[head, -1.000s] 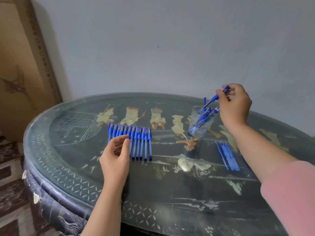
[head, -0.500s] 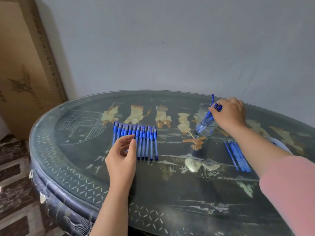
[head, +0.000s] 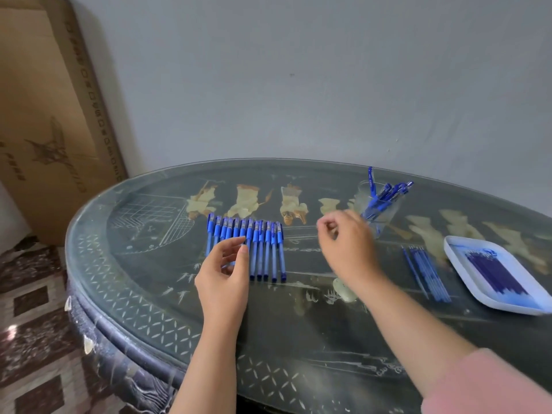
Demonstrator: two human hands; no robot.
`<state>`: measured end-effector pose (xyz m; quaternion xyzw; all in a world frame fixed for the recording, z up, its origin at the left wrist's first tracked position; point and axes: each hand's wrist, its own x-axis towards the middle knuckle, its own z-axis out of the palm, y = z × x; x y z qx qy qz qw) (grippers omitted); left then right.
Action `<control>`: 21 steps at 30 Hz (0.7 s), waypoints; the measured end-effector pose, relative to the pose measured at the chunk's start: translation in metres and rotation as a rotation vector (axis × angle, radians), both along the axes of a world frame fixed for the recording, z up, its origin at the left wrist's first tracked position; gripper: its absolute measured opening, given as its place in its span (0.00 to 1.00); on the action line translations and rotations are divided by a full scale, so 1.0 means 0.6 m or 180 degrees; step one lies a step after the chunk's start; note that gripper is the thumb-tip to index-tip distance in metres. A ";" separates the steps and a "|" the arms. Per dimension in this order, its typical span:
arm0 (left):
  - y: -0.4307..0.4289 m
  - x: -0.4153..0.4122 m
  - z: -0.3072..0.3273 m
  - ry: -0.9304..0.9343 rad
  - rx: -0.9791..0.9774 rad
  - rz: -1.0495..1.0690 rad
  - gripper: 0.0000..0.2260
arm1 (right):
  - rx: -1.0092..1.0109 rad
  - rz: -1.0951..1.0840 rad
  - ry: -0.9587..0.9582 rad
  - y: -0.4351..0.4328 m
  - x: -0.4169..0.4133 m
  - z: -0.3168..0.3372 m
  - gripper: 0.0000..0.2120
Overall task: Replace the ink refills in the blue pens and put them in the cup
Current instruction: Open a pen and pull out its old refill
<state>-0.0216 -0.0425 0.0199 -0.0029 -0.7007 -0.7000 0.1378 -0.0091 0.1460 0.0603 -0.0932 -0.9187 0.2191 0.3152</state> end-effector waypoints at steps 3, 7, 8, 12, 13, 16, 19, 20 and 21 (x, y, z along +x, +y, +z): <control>0.000 0.000 0.000 0.0024 -0.0042 0.0007 0.08 | -0.0624 0.0078 -0.0936 -0.047 -0.010 -0.033 0.09; 0.000 0.000 0.000 0.0080 -0.0036 0.0025 0.08 | -0.0809 -0.0059 -0.1330 -0.074 -0.031 -0.050 0.17; 0.000 0.001 0.000 0.0085 -0.0038 0.0023 0.08 | -0.0821 -0.0117 -0.1394 -0.078 -0.034 -0.053 0.19; 0.000 0.002 0.002 0.0093 -0.0064 0.0024 0.08 | -0.0751 -0.0402 -0.1509 -0.088 -0.042 -0.059 0.19; 0.000 0.002 0.002 0.0097 -0.0068 0.0023 0.08 | -0.0766 -0.0459 -0.1516 -0.091 -0.045 -0.060 0.18; 0.000 0.004 0.002 0.0098 -0.0037 0.0041 0.08 | -0.0806 -0.0596 -0.1560 -0.097 -0.051 -0.057 0.13; 0.000 0.005 0.002 0.0095 0.0004 0.0019 0.07 | -0.0868 -0.0704 -0.1578 -0.099 -0.054 -0.050 0.13; -0.001 0.005 0.002 0.0099 0.0007 0.0016 0.07 | -0.0886 -0.0730 -0.1589 -0.098 -0.055 -0.047 0.13; -0.001 0.005 0.001 0.0108 0.0001 0.0016 0.07 | -0.0915 -0.0762 -0.1604 -0.095 -0.054 -0.045 0.14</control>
